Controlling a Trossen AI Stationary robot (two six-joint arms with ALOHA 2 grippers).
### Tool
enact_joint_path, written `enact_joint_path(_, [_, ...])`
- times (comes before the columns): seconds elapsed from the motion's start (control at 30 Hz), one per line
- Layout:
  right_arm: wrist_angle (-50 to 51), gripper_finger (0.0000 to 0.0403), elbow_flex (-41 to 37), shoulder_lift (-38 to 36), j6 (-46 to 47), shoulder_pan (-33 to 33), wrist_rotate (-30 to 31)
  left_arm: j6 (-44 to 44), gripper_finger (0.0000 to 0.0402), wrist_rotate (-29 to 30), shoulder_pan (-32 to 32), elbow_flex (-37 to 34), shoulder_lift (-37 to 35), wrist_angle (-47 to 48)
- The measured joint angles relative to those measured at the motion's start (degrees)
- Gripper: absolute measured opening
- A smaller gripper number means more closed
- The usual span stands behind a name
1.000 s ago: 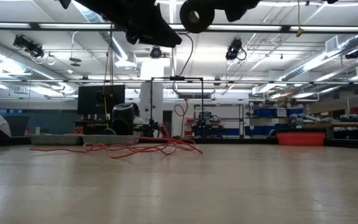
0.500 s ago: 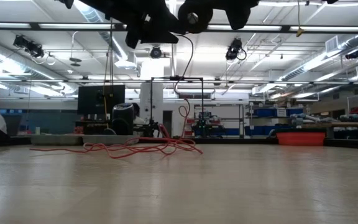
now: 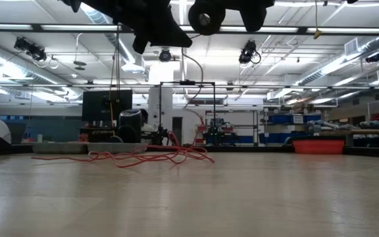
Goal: Coil cords
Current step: Uncoil the red wire
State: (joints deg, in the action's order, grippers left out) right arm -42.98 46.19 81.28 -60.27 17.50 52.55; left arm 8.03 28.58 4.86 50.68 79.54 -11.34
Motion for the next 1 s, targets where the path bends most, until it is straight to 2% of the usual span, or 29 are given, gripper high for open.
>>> enact_joint_path(0.23, [-1.0,0.0,0.0,0.0,1.3,-0.2,0.3,-0.1,0.0003,-1.7,0.0,0.0,0.0,1.1])
enact_joint_path(0.57, [-1.0,0.0,0.0,0.0,7.0,-4.4,0.3,-0.1,0.0001,-16.8,-0.2,0.0,0.0,-4.5])
enact_joint_path(0.63, [-1.1,0.0,0.0,0.0,8.8,-4.8,0.4,-0.1,0.0001,-18.1,-0.2,0.0,0.0,-4.9])
enact_joint_path(0.73, [-1.1,0.0,0.0,0.0,12.9,-4.9,0.3,-1.2,0.0001,-15.4,-0.1,0.0,0.0,-4.1])
enact_joint_path(1.0, [-1.1,0.0,0.0,0.0,14.4,-2.9,1.4,-7.3,0.0001,-1.1,-0.1,0.0,0.0,-0.5])
